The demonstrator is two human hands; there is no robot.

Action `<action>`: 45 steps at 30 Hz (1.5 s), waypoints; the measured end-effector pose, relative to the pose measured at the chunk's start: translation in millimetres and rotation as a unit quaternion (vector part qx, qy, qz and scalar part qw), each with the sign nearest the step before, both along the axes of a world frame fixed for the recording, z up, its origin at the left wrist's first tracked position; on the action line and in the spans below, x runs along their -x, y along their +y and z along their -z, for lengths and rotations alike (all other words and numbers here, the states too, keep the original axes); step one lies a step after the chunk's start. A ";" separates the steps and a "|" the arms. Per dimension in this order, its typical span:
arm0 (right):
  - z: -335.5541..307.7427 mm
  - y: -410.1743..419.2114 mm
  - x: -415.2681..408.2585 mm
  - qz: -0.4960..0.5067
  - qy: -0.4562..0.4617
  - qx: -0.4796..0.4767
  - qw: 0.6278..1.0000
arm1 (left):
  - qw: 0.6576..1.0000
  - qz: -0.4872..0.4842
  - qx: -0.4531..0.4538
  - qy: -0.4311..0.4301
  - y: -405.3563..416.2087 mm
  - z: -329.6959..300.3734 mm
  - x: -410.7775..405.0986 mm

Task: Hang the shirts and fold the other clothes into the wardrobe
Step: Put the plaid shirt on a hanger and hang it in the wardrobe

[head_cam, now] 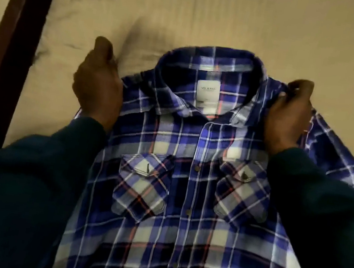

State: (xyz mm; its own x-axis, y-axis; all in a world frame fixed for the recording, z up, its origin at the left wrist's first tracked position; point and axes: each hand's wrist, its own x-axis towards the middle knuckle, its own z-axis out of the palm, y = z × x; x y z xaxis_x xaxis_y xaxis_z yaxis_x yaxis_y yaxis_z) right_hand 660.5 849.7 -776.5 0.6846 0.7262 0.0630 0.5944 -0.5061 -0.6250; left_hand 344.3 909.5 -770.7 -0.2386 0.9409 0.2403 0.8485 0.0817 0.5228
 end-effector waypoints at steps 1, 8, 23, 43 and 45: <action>4.8 1.9 3.2 -0.024 -0.007 0.005 1.000 | 0.999 0.034 0.002 -0.016 1.0 4.5 -5.1; 36.0 -41.0 25.8 -0.073 -0.084 0.013 0.994 | 0.991 0.110 0.014 0.080 -59.2 16.6 -53.1; 10.2 -131.1 73.5 -0.150 -0.054 0.092 0.983 | 0.958 0.221 0.181 0.031 -191.7 5.5 -78.3; 31.6 -437.0 0.1 -0.096 -0.115 0.278 0.949 | 0.923 0.155 0.300 0.183 -356.6 35.9 111.5; 27.1 -447.0 7.0 -0.074 -0.139 0.280 0.947 | 0.935 0.118 0.289 0.169 -369.1 36.9 96.6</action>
